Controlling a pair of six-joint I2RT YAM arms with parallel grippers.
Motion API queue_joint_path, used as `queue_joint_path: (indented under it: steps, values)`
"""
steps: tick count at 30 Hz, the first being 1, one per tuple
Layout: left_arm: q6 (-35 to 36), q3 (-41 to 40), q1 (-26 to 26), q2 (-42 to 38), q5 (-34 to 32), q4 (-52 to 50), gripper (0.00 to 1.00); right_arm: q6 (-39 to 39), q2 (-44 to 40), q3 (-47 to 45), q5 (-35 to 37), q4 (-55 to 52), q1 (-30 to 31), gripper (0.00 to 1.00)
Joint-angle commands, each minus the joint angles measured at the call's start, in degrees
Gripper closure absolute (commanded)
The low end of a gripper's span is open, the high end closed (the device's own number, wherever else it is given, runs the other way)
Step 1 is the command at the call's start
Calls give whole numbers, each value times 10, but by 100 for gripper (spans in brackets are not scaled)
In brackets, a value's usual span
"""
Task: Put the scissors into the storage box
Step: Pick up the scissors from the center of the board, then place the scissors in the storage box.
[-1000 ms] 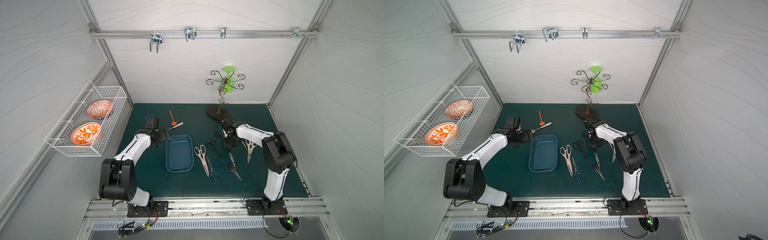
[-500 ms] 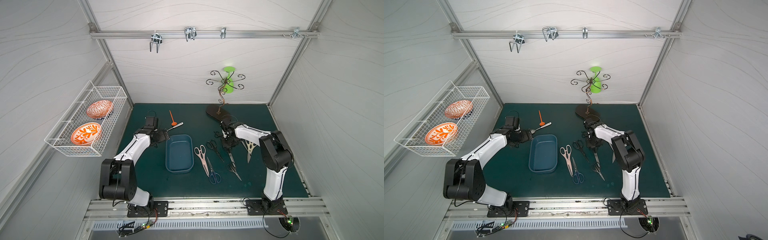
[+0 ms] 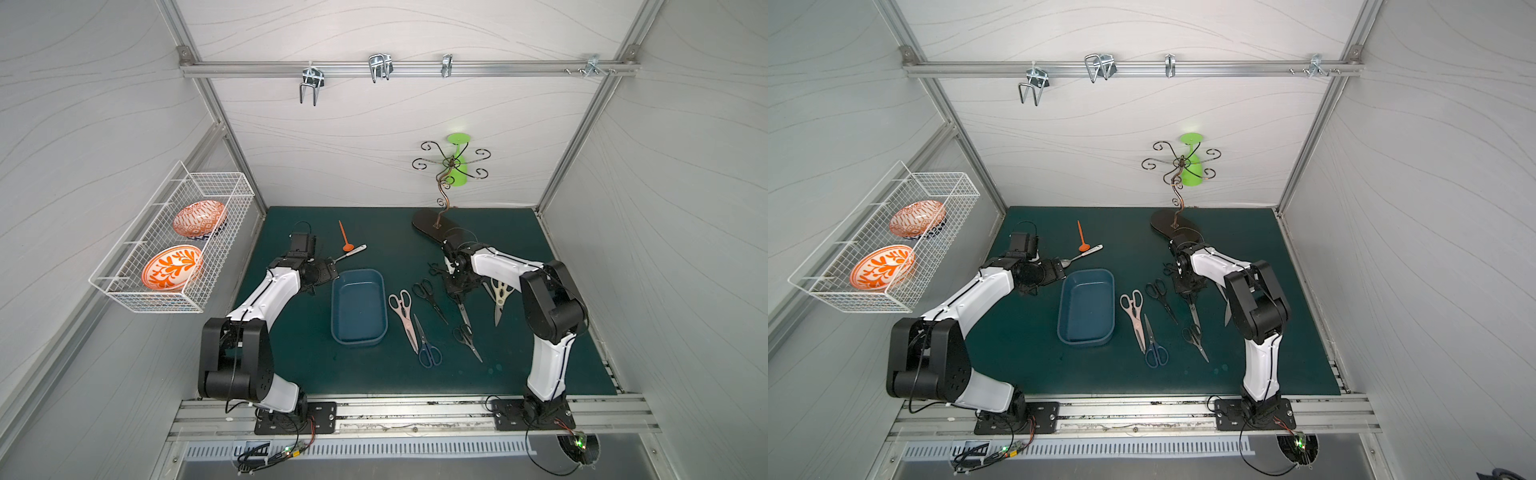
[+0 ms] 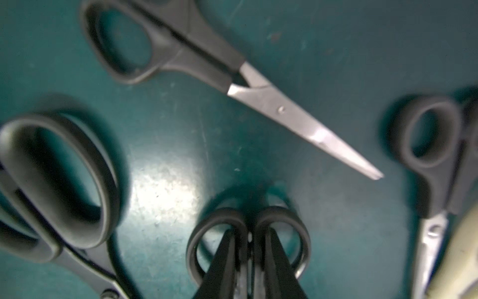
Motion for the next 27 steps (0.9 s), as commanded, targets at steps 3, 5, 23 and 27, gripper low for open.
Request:
queue_joint_path:
  steps: [3, 5, 23, 27]
  values:
    - [-13, 6, 6, 2, 2, 16, 2, 3, -60, 77, 10, -41, 1, 92]
    - [-14, 6, 8, 1, 7, 17, 2, 13, -68, 116, 6, -56, 9, 93]
    - [-36, 6, 84, -36, 29, 29, 2, 301, 29, 309, -32, 38, 269, 94]
    - [-36, 5, 85, -42, 30, 30, 2, 368, 62, 299, -17, 67, 296, 94]
